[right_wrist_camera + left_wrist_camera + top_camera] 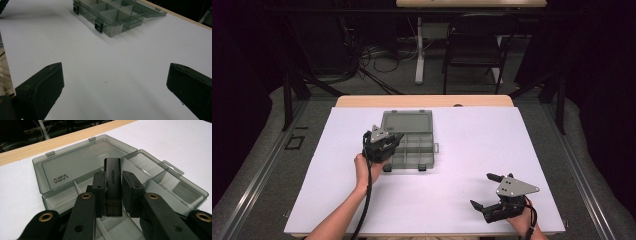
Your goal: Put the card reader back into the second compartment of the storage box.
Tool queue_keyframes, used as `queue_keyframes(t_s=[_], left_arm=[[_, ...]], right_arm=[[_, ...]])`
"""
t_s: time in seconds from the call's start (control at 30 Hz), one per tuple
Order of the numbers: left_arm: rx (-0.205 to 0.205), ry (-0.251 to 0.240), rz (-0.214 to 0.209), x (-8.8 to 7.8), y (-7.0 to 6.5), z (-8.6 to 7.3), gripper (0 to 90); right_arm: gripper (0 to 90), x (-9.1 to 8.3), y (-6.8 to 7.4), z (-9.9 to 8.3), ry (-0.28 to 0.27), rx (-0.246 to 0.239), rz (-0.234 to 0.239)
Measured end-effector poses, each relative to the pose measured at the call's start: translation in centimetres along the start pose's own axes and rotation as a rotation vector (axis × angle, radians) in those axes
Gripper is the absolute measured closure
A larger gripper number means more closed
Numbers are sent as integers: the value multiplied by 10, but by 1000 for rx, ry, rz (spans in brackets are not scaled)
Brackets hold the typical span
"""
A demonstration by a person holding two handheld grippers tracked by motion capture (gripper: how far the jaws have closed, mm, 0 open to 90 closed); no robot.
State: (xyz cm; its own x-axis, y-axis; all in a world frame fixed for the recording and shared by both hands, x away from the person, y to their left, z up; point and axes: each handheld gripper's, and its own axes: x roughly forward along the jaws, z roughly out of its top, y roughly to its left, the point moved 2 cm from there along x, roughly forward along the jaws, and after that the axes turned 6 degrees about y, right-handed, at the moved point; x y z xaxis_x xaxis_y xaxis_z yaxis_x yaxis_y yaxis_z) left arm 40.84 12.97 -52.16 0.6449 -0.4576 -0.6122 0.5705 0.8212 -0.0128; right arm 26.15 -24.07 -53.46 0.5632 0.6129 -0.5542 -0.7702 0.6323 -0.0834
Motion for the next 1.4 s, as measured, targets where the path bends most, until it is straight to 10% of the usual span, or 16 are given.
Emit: queue_keyframes(t_s=[1.4], left_arm=[[-171,42,-2,29,14,6,739]], right_arm=[[8,-1,1,0,-1,1,0]])
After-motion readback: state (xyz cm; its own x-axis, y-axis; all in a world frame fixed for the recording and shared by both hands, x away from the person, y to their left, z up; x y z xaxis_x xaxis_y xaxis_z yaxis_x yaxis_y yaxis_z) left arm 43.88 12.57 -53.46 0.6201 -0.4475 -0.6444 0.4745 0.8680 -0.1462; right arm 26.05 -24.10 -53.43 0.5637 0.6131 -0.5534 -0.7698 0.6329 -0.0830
